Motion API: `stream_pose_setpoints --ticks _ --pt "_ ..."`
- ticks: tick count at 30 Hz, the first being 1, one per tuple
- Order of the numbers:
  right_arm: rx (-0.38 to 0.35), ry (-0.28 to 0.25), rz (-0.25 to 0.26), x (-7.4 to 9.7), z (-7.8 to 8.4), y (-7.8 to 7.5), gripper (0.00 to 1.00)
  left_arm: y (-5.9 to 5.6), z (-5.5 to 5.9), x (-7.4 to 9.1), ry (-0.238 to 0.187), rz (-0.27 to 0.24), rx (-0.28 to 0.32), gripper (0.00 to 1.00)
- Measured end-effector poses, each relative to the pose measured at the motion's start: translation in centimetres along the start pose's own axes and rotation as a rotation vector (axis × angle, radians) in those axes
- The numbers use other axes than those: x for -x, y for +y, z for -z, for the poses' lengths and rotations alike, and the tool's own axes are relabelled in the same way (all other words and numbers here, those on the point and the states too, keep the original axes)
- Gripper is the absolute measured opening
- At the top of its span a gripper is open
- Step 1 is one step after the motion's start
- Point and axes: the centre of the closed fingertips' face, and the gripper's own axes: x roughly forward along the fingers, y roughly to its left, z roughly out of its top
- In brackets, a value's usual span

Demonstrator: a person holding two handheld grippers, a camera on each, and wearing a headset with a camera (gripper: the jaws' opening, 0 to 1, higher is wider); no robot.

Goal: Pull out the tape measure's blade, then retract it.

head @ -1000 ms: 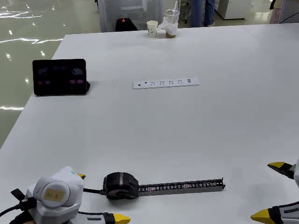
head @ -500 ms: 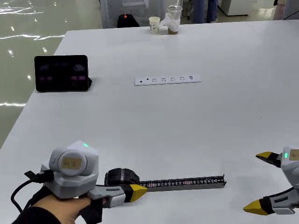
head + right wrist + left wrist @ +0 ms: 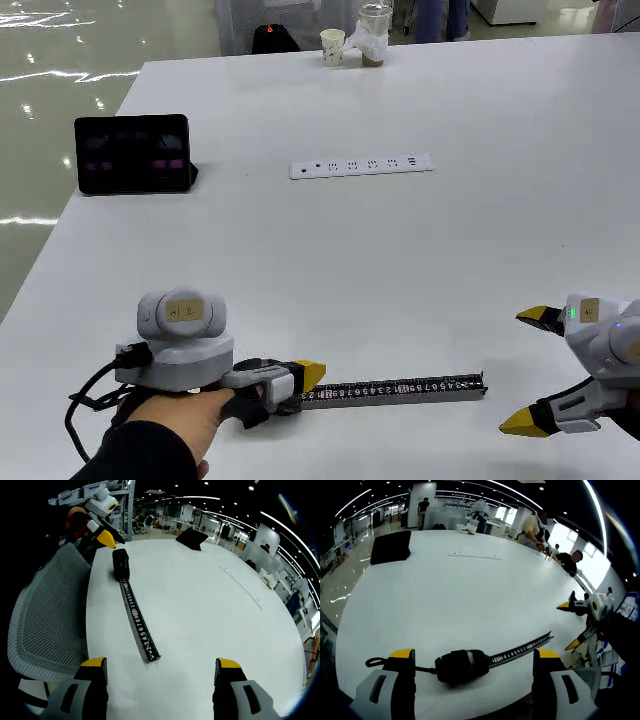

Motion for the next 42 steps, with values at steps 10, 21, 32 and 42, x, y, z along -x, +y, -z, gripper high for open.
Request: stream_pose_setpoints --ticks 10,21,32,42 --pt "0.034 0.019 -0.021 -0.9 -1.0 -0.6 0.91 0.1 -0.7 -1.2 -0.094 -0.075 0.019 0.99" --pt "0.09 0.086 -0.075 -2.3 0.1 -0.6 0.88 0.1 1.1 -2.7 -0.109 -0.07 0.015 0.99" --pt "0.126 0.152 -0.152 -3.4 1.1 0.0 0.63 0.3 2.8 -4.0 -0.109 -0.064 0.007 0.99" --pt "0.144 0.174 -0.216 -3.6 1.6 1.1 0.39 0.5 2.7 -4.6 -0.148 -0.072 -0.047 0.99"
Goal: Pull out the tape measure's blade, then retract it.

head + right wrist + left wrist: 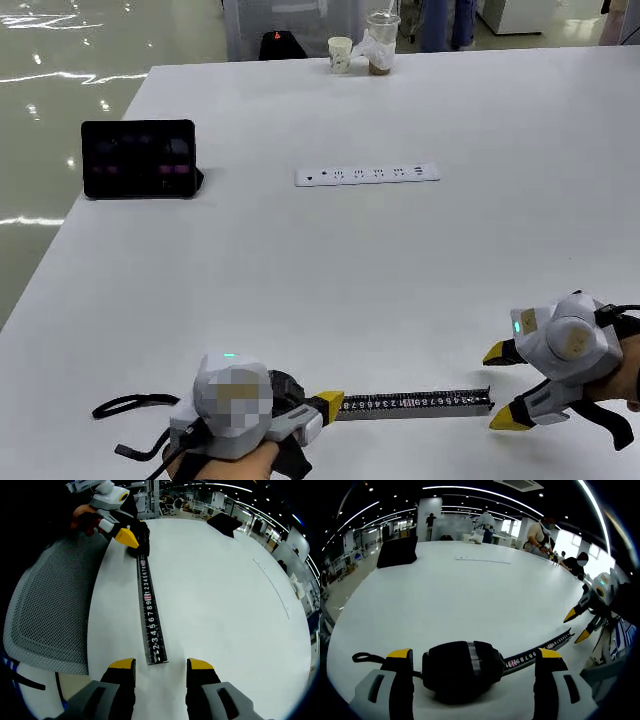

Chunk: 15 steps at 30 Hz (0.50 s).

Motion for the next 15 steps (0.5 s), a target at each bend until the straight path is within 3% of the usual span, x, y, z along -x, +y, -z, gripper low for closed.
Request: stream_pose_setpoints --ticks 15 --pt "0.051 0.025 -0.036 -0.47 0.11 0.69 0.21 0.66 0.76 -0.33 0.004 -0.006 0.01 0.96"
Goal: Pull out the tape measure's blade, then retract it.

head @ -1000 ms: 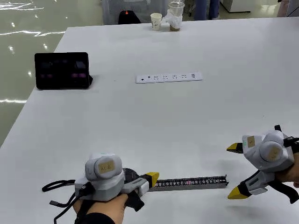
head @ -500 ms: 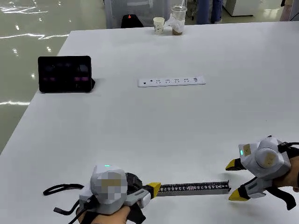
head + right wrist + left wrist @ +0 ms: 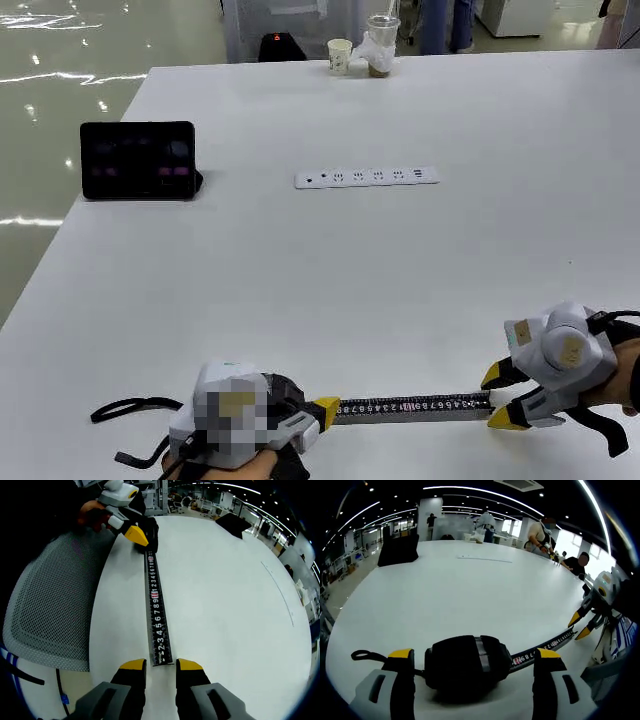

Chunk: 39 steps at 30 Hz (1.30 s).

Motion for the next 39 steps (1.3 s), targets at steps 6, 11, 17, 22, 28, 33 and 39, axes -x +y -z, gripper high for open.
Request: stream_pose_setpoints --ticks 6,11,17,22,28,33,39 --pt "0.026 0.014 -0.016 -0.32 -0.25 0.06 0.18 0.3 0.41 -0.07 0.007 -0.005 0.003 0.94" --pt "0.04 0.018 -0.016 -0.33 0.04 -0.11 0.13 0.54 0.46 -0.07 0.005 -0.01 0.008 0.92" --pt "0.011 0.014 -0.032 -0.54 0.05 -0.08 0.12 0.5 0.45 -0.08 0.005 -0.008 0.016 0.86" --pt "-0.012 0.0 -0.038 -0.56 0.06 -0.14 0.12 0.3 0.99 -0.12 0.043 0.001 0.032 0.74" --pt "-0.018 0.013 -0.035 -0.58 0.01 -0.19 0.12 0.47 0.43 -0.04 0.023 -0.013 0.047 0.68" --pt "-0.024 0.025 -0.039 -0.6 0.02 -0.24 0.12 0.62 0.53 -0.08 0.034 -0.016 0.053 0.65" --pt "-0.032 0.034 -0.04 -0.61 0.02 -0.24 0.11 0.62 0.65 -0.07 0.055 -0.019 0.033 0.64"
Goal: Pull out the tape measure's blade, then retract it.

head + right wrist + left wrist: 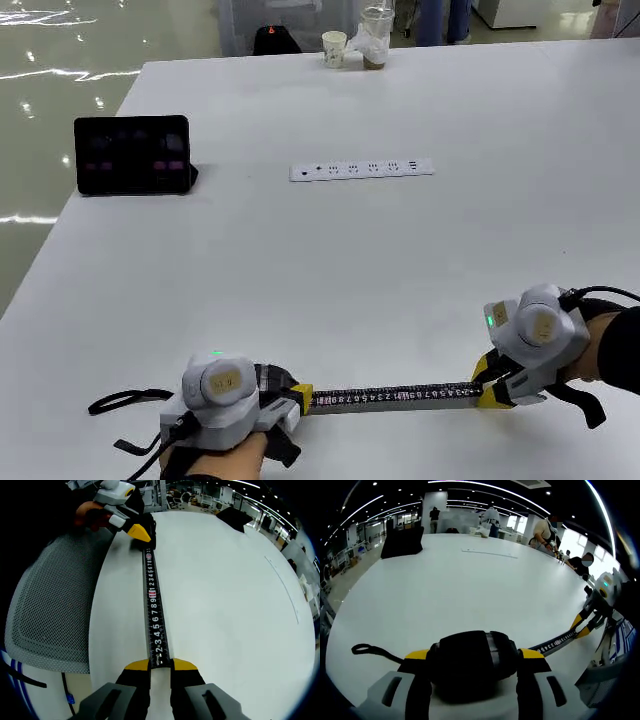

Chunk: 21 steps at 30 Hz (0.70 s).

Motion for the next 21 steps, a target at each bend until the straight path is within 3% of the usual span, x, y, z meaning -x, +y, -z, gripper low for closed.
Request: stream_pose_setpoints --ticks 6,10,21 --pt "-0.036 0.0 0.01 -0.08 -0.16 -0.07 0.11 0.0 0.07 -0.01 0.008 -0.007 -0.014 0.64" --pt "-0.013 0.019 0.005 -0.15 -0.24 0.0 0.12 0.01 0.08 0.05 0.008 -0.004 -0.012 0.64" --pt "-0.015 0.009 -0.002 -0.21 -0.44 -0.07 0.12 -0.04 0.03 0.05 0.004 0.0 -0.01 0.64"
